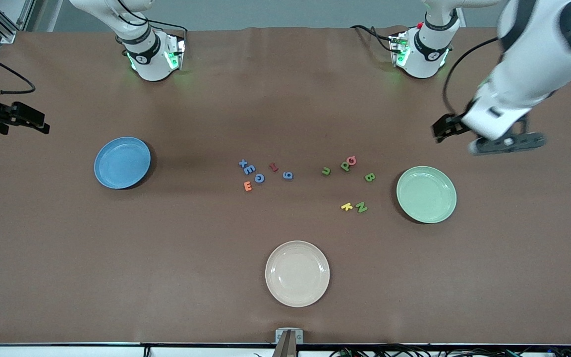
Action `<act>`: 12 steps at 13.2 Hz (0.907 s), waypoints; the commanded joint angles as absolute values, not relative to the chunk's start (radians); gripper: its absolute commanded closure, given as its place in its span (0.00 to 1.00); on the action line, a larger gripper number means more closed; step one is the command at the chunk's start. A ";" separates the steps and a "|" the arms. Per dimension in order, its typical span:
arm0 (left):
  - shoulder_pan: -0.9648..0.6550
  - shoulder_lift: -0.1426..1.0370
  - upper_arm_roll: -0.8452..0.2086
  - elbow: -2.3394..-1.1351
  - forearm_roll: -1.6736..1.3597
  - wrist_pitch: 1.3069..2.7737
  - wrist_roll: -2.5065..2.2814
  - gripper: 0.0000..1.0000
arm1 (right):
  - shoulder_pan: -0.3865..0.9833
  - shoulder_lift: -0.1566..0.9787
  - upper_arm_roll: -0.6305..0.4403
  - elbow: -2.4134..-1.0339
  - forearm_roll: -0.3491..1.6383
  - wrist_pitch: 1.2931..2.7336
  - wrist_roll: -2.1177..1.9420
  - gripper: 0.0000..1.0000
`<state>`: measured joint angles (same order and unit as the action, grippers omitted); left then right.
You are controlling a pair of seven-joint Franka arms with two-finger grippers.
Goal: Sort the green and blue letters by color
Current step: 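Move the left gripper toward the green B while the right gripper moves out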
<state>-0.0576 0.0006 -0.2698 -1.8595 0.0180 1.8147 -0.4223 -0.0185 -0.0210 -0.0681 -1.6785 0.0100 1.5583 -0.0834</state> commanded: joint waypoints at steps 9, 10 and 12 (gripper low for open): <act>-0.080 0.274 -0.380 -2.223 0.054 2.494 -0.941 0.10 | 0.190 0.190 -0.054 -1.663 0.014 1.681 0.192 0.00; -0.081 0.306 -0.380 -2.220 0.099 2.508 -0.998 0.15 | 0.233 0.190 -0.052 -1.699 0.018 1.719 0.274 0.00; -0.078 0.359 -0.380 -2.214 0.245 2.514 -1.130 0.24 | 0.302 0.180 -0.054 -1.793 0.058 1.823 0.372 0.00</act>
